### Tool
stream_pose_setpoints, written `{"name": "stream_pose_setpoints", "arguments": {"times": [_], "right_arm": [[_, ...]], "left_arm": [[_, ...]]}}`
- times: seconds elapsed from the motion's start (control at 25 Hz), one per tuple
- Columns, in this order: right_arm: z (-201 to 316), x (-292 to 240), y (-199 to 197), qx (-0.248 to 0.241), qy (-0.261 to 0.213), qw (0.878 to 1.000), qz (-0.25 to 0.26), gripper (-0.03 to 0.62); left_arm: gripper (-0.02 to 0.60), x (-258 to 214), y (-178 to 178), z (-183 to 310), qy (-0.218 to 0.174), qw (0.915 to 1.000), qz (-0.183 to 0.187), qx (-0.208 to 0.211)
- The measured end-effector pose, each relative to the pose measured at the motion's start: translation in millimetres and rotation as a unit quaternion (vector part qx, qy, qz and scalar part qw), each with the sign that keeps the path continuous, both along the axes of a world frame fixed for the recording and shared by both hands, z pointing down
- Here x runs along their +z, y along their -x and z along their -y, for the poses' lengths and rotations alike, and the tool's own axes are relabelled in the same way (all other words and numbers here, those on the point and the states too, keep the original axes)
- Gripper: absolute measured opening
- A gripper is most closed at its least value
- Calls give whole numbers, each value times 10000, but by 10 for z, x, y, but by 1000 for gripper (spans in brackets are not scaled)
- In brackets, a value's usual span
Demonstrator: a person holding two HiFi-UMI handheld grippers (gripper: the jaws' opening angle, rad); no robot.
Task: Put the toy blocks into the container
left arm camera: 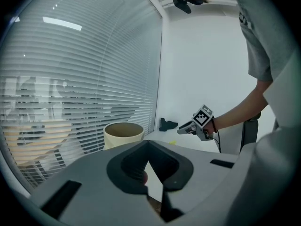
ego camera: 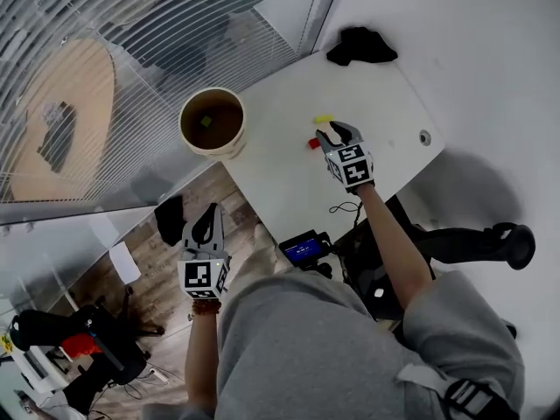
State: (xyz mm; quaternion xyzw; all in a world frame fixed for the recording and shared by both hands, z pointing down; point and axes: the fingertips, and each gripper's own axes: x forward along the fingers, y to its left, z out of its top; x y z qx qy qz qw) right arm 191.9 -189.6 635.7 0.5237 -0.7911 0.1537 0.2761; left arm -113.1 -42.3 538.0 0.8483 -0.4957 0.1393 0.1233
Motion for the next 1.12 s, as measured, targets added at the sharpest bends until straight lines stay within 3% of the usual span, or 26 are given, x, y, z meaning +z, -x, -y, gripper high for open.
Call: {"name": "stream_pose_setpoints", "arguments": {"times": [0.4,0.84,1.12], "right_arm": [[-96,547,-73,74,589,9982,-12,217],[-131,1006,-119,149,1242,9921,-82,307],[-135,1204,-140,206,1444,9892,-113,316]], "left_arm": [[8,57,-90,-14,103,9999,34,18],[6,9,-185,46,102,9999,42,60],[8,48,-183,18,150,9998,82,29]]}}
